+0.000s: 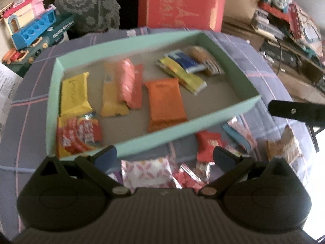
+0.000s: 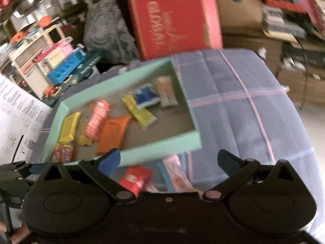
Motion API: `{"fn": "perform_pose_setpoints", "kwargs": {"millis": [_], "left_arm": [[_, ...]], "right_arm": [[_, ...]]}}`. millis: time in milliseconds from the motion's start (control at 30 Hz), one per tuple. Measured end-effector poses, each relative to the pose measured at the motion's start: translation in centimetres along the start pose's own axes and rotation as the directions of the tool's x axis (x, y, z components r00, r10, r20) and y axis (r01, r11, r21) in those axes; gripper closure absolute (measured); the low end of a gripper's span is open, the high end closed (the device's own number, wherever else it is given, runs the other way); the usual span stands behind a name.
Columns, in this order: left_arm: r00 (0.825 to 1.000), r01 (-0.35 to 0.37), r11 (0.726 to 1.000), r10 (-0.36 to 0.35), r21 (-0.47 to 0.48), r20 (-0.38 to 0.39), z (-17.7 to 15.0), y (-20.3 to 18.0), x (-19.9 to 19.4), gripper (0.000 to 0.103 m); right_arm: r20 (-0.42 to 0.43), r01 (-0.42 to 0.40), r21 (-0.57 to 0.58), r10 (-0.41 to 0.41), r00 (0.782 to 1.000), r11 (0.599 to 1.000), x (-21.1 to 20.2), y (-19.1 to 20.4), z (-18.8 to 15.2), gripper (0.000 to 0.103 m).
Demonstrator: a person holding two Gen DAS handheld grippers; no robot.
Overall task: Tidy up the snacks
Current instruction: 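Grasp the red foil candy with the left tool while the right tool grasps the cracker bag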
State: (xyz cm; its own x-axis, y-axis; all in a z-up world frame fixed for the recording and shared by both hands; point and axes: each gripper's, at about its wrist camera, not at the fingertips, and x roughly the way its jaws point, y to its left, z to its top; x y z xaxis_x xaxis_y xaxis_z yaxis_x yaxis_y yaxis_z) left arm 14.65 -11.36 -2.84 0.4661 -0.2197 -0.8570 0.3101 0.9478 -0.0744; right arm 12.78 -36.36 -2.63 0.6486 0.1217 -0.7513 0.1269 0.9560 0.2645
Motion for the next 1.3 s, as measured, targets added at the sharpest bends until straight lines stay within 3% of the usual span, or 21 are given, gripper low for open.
{"fn": "perform_pose_setpoints", "kwargs": {"millis": [267, 533, 600, 700, 733, 800, 967, 1033, 1133, 1200, 1300], "left_arm": [[0.997, 0.001, 0.999, 0.002, 0.049, -0.071, -2.8, -0.9, 2.0, 0.000], [0.994, -0.009, 1.000, 0.012, 0.030, -0.112, -4.9, 1.0, 2.4, 0.000], [0.993, -0.007, 0.999, 0.011, 0.038, -0.115, -5.2, 1.0, 2.5, 0.000], [0.994, -0.006, 0.998, 0.013, 0.065, -0.109, -5.4, 0.4, 2.6, 0.000], [0.994, -0.003, 0.997, 0.011, 0.076, -0.106, -5.4, 0.0, 2.6, 0.001], [0.996, 0.006, 0.995, 0.004, 0.103, -0.093, -5.5, -0.7, 2.5, 0.005], [0.995, 0.029, 0.985, -0.013, 0.169, -0.096, -6.2, -2.3, 2.6, 0.037], [0.995, 0.039, 0.982, -0.020, 0.183, -0.102, -6.5, -2.6, 2.7, 0.045], [0.995, 0.049, 0.983, -0.032, 0.179, -0.098, -6.8, -2.6, 2.6, 0.049], [0.994, 0.061, 0.985, -0.045, 0.163, -0.099, -6.7, -2.4, 2.6, 0.062], [0.994, 0.059, 0.989, -0.046, 0.139, -0.096, -6.8, -2.1, 2.3, 0.066]], "right_arm": [[-0.033, 0.082, 0.069, -0.080, 0.996, 0.994, -0.7, -4.2, -3.7, 0.000], [-0.078, 0.153, 0.061, -0.149, 0.986, 0.986, 1.9, -4.4, -7.3, 0.001], [-0.072, 0.155, 0.066, -0.150, 0.986, 0.986, 2.4, -4.2, -7.8, 0.008], [-0.055, 0.145, 0.056, -0.142, 0.988, 0.988, 2.5, -3.7, -8.4, 0.032], [-0.050, 0.136, 0.055, -0.133, 0.990, 0.989, 2.4, -3.5, -8.6, 0.035], [-0.042, 0.124, 0.046, -0.122, 0.992, 0.991, 2.2, -3.0, -8.8, 0.042], [-0.038, 0.114, 0.076, -0.111, 0.993, 0.991, 2.1, -2.8, -9.5, 0.042], [-0.035, 0.120, 0.082, -0.117, 0.992, 0.989, 2.0, -2.7, -9.7, 0.042], [-0.027, 0.125, 0.083, -0.123, 0.992, 0.989, 2.0, -2.6, -9.9, 0.041], [-0.026, 0.118, 0.089, -0.116, 0.993, 0.989, 1.9, -2.4, -10.1, 0.042], [-0.032, 0.096, 0.105, -0.093, 0.995, 0.990, 1.6, -2.4, -10.3, 0.046]]}}
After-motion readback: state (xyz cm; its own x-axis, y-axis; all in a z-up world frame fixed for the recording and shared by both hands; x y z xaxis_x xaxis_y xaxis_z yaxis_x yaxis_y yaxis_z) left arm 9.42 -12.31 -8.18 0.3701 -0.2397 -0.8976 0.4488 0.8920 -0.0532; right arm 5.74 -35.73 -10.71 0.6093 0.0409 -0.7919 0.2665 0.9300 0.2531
